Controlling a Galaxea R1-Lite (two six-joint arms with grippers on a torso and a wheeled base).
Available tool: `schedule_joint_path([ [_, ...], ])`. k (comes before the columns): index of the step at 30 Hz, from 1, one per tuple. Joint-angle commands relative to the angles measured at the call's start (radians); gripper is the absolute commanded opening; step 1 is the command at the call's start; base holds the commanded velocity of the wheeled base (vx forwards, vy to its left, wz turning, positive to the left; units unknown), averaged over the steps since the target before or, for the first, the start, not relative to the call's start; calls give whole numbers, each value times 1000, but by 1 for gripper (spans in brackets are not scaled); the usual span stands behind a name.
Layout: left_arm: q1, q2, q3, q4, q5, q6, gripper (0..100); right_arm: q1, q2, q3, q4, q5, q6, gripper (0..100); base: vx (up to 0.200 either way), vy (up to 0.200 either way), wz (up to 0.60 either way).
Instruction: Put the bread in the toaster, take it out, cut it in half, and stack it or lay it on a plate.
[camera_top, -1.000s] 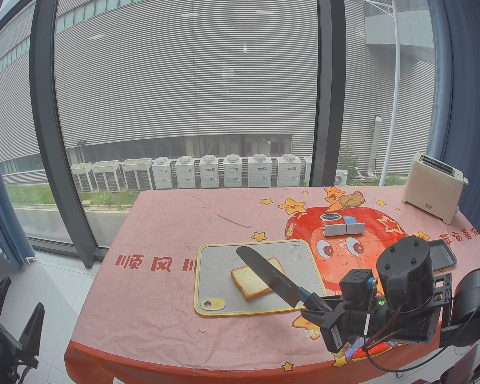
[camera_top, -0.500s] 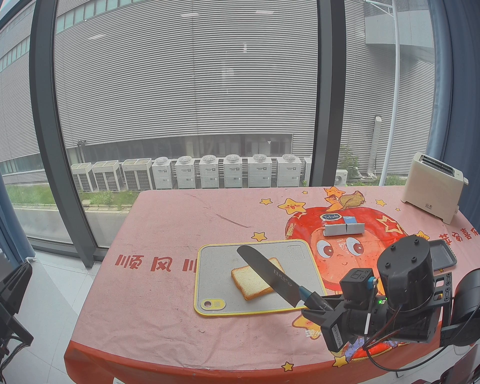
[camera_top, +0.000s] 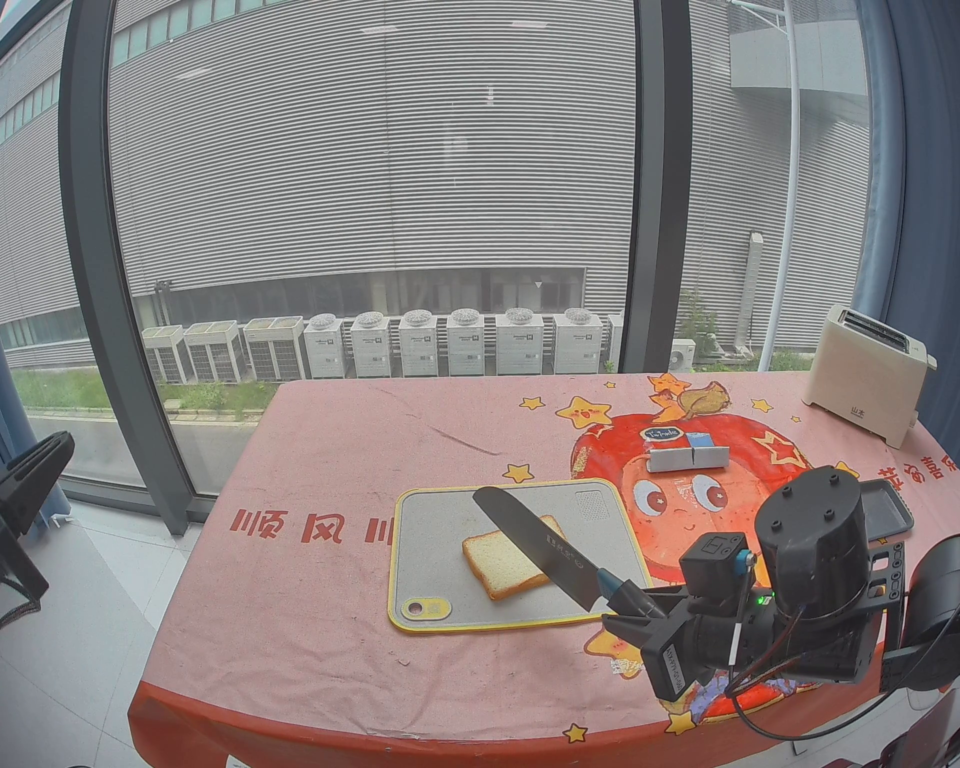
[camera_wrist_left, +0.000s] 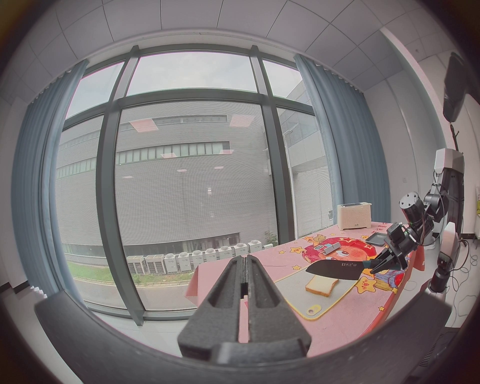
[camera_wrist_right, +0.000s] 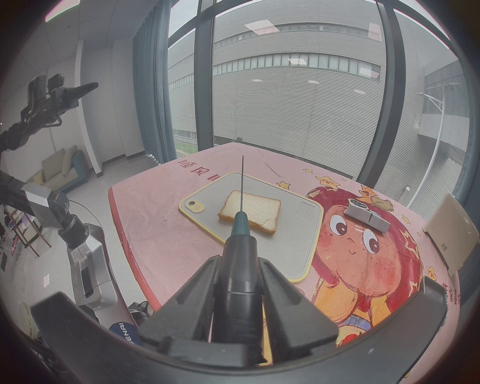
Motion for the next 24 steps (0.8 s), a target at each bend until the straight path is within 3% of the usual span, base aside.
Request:
schedule_joint_path([
  [1, 0, 106, -48, 0, -18, 1, 0, 0, -1, -2, 0, 1, -2, 0, 0, 0, 0],
  [8, -1, 216, -53, -58, -26, 19, 0, 7, 9, -4, 0, 1, 0, 0, 0, 0, 0],
  [13, -37, 322, -73, -157, -26, 62, 0, 4, 9, -7, 0, 1, -2, 0, 0, 0, 0],
  [24, -153, 484, -199, -172, -19, 62, 0, 2, 14, -10, 0, 1, -2, 0, 0, 0, 0],
])
